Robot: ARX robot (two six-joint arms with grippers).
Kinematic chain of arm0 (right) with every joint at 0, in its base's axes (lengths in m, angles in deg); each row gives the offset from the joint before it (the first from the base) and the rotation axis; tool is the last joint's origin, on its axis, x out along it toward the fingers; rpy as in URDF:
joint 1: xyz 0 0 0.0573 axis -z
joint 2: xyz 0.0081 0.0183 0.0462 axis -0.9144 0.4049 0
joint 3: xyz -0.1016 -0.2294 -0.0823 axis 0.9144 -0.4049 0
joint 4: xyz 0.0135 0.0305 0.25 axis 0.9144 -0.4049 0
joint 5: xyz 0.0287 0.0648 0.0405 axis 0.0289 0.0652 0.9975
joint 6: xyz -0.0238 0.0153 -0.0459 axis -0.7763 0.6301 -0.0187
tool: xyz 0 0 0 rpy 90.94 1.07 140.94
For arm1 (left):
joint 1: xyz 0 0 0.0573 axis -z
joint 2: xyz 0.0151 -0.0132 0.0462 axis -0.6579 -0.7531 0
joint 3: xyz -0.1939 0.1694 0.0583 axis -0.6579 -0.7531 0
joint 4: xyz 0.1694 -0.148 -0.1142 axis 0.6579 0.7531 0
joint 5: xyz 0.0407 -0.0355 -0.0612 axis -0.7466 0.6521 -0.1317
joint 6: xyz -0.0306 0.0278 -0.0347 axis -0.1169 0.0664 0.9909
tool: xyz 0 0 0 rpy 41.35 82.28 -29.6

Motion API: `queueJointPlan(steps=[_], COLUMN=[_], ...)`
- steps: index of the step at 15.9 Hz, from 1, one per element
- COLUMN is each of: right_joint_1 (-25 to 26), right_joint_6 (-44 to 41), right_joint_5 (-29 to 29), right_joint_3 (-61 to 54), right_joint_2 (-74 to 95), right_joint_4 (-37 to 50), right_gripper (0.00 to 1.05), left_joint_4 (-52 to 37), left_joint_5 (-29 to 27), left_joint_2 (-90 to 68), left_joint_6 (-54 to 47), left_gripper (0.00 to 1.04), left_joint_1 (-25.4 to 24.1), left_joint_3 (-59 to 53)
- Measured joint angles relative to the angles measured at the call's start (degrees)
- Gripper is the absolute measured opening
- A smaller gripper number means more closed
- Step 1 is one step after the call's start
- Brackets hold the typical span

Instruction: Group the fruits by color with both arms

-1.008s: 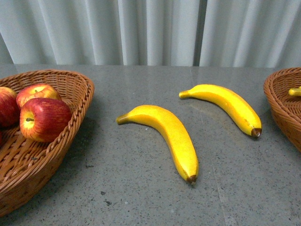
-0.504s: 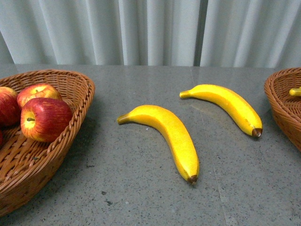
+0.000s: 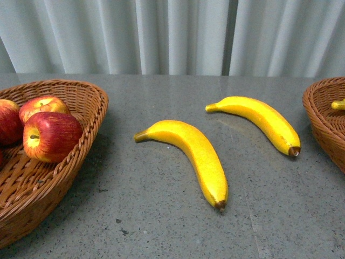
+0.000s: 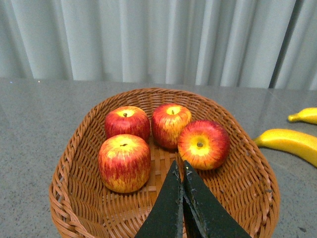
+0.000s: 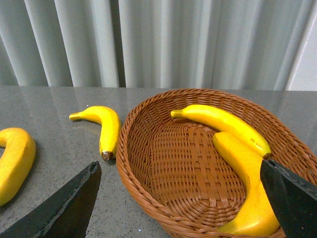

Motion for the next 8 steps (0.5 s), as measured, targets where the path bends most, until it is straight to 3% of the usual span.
queueJointPlan(steps=[4,8], right_joint_1=[0.0,0.0], right_joint_6=[0.0,0.0], right_joint_5=[0.0,0.0], right_joint_3=[0.0,0.0], right_joint_2=[0.0,0.0], right_joint_4=[0.0,0.0], right_gripper=[0.98,0.98], left_joint_4=[-0.2,-0.2], left_joint_5=[0.0,0.0], left_joint_2=[0.0,0.0], left_joint_6=[0.0,0.0], left_gripper=[0.02,0.5], left_joint_1=[0.0,0.0], left_joint_3=[0.0,0.0])
